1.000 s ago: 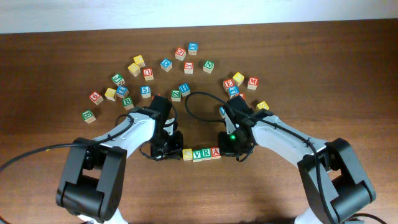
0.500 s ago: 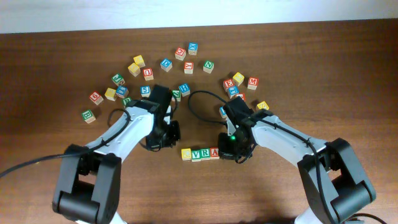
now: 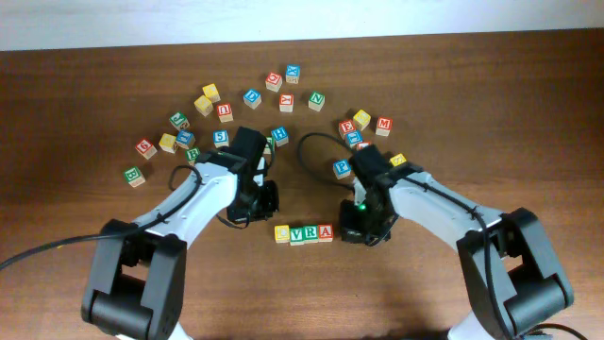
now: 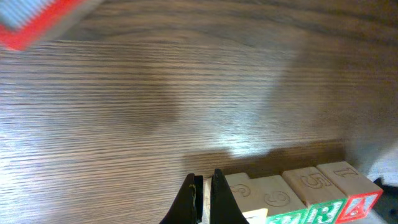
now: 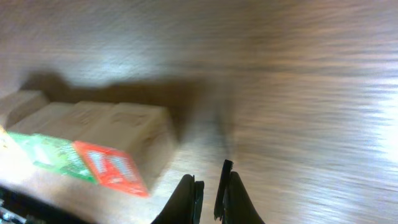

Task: Spell out CVPR
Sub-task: 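Push the row ends inward with both grippers to align the blocks, then retract both grippers away from the block row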

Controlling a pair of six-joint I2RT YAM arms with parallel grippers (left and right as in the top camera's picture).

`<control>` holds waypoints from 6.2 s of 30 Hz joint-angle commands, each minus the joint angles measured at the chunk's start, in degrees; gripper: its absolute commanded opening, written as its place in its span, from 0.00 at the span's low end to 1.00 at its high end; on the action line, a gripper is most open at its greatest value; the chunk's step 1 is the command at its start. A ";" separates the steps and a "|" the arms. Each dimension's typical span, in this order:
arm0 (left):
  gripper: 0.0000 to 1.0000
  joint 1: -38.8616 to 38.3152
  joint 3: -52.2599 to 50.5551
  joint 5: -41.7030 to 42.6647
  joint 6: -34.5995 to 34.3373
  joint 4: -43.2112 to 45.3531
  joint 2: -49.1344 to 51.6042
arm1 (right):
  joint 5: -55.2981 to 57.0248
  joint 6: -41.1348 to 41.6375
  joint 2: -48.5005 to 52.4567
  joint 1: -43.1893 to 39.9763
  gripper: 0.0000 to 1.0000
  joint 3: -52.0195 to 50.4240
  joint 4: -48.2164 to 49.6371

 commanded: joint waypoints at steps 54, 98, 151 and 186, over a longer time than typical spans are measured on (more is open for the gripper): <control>0.00 -2.64 -3.65 0.28 -1.55 -0.28 -0.85 | 2.47 -6.34 0.55 -7.43 0.08 -0.09 -3.06; 0.00 -9.90 2.40 -4.72 -4.63 -4.70 1.84 | 2.49 -4.83 0.55 -7.39 0.08 -1.60 -1.73; 0.00 6.43 -3.10 -4.81 -0.96 -3.72 -12.44 | 14.32 -3.52 -19.04 -10.82 0.07 9.94 -24.65; 0.99 6.56 -3.10 -11.34 -0.96 -5.22 -37.03 | 21.81 -3.50 -78.79 -19.52 0.98 4.98 -35.32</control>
